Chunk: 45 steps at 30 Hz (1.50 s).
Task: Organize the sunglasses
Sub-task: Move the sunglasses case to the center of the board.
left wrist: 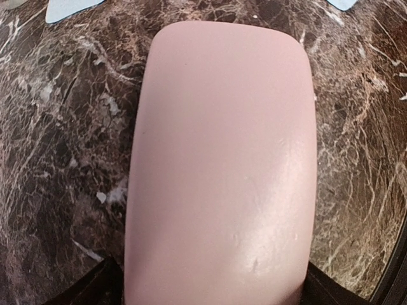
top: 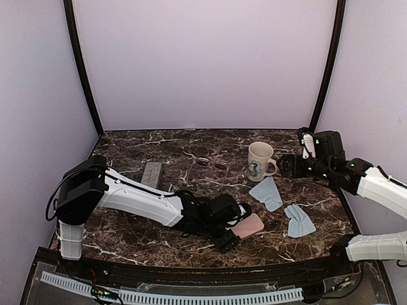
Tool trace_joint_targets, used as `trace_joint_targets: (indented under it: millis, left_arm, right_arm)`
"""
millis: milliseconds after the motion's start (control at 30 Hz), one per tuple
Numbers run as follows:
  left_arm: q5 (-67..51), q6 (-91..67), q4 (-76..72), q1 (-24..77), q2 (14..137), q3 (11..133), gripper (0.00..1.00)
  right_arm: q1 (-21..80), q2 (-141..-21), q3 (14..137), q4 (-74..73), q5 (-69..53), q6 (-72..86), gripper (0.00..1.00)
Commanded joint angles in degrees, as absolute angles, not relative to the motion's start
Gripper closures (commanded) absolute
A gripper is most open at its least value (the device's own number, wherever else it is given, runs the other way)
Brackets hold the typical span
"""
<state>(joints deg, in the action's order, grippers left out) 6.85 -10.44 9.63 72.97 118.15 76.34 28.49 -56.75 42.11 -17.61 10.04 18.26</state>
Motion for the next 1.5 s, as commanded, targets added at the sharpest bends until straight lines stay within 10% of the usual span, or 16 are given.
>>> trace_joint_targets:
  millis: [0, 367, 933, 1467]
  left_arm:
    - [3.8, -6.7, 10.6, 72.8, 115.5, 75.9, 0.14]
    - [4.0, -7.9, 9.5, 72.7, 113.5, 75.2, 0.37]
    - [9.4, -12.0, 6.3, 72.1, 108.2, 64.4, 0.44]
    - [4.0, -9.1, 8.4, 72.1, 109.3, 67.0, 0.01]
  right_arm:
    - [29.0, -57.0, 41.6, -15.7, 9.7, 18.7, 0.00]
    - [29.7, -57.3, 41.2, -16.2, 8.8, 18.7, 0.00]
    - [32.9, -56.4, 41.7, -15.5, 7.3, 18.6, 0.00]
    - [34.1, -61.3, 42.9, -14.6, 7.0, 17.7, 0.00]
